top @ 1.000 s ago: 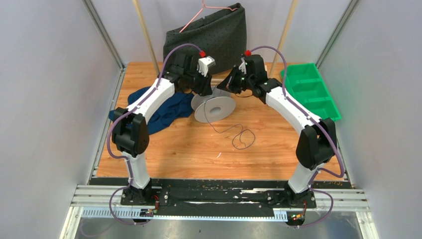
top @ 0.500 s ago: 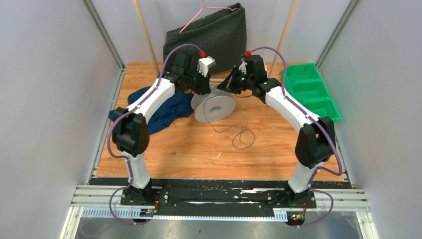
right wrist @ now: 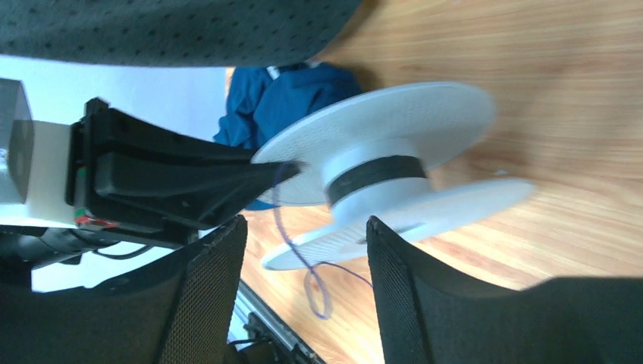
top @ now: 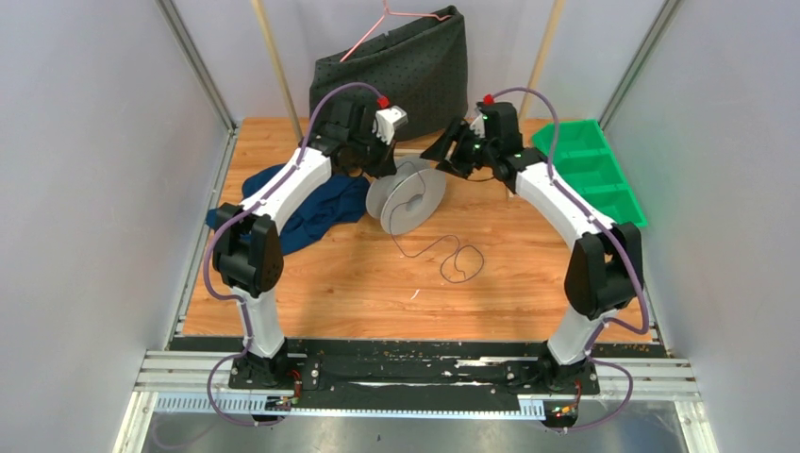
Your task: Wrap the cables
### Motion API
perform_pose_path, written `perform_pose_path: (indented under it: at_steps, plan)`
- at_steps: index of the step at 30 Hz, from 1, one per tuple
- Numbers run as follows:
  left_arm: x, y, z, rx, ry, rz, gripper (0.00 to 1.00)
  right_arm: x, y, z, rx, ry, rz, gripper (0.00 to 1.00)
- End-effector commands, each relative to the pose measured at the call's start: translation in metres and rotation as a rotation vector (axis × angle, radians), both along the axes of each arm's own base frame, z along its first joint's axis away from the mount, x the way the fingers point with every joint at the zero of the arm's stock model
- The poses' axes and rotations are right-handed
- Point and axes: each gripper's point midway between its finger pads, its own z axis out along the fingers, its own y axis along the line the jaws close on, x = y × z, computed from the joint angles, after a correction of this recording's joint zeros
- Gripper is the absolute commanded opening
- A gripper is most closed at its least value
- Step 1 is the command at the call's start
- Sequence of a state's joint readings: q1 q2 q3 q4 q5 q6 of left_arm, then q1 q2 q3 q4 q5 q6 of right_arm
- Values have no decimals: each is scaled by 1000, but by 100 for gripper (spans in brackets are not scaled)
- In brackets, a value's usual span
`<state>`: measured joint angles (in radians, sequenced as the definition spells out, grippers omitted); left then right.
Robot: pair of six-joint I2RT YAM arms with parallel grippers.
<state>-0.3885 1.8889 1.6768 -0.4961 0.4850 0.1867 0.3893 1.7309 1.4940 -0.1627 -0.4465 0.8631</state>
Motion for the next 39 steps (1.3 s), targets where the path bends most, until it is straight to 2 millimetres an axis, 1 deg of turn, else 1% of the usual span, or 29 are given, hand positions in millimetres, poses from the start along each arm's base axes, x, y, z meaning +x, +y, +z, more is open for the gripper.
perform_pose_path:
  at_steps: [1, 3, 4, 5, 7, 9, 11, 12, 13, 14, 17, 19, 21, 24, 28, 33, 35, 36, 37, 39]
  plan:
    - [0, 4, 38, -31, -33, 49, 0, -2, -57, 14, -39, -69, -54, 64]
    - [-6, 9, 52, -28, -27, 76, 0, -11, -73, 24, -62, -127, -42, 66]
    - [-9, 13, 63, -34, -25, 116, 0, -17, -80, 27, -95, -175, -21, 66]
    - [-11, 17, 70, -33, -20, 152, 0, -25, -84, 31, -127, -218, 3, 67]
    - [-18, 22, 89, -60, -7, 213, 0, -42, -88, 35, -184, -295, 53, 67]
    - [-24, 25, 110, -108, -5, 279, 0, -60, -90, 31, -245, -367, 104, 66]
    - [-32, 27, 130, -165, -18, 324, 0, -81, -86, 12, -317, -432, 182, 61]
    - [-35, 29, 140, -188, -32, 346, 0, -92, -82, 5, -344, -481, 236, 56]
    - [-39, 33, 149, -204, -44, 376, 0, -102, -78, -1, -373, -531, 283, 55]
    - [-42, 35, 157, -220, -57, 398, 0, -112, -73, -9, -405, -570, 329, 55]
    - [-49, 44, 177, -244, -79, 445, 0, -138, -57, -24, -491, -715, 463, 57]
    - [-54, 46, 187, -251, -82, 451, 0, -152, -42, -27, -508, -814, 524, 58]
    - [-58, 46, 193, -251, -83, 450, 0, -161, -28, -24, -505, -918, 551, 61]
    - [-64, 46, 198, -246, -85, 446, 0, -163, -17, -26, -532, -985, 543, 67]
    - [-70, 46, 203, -251, -91, 445, 0, -154, -4, -34, -539, -996, 527, 69]
    - [-76, 48, 210, -261, -108, 447, 0, -143, 20, -44, -504, -1003, 517, 70]
    - [-78, 48, 213, -269, -111, 444, 0, -135, 29, -48, -493, -993, 498, 69]
    - [-79, 48, 213, -269, -111, 443, 0, -129, 33, -54, -490, -973, 475, 67]
    - [-80, 48, 213, -269, -110, 444, 0, -124, 34, -53, -484, -971, 444, 60]
    - [-82, 49, 214, -266, -112, 444, 0, -116, 35, -55, -485, -952, 399, 30]
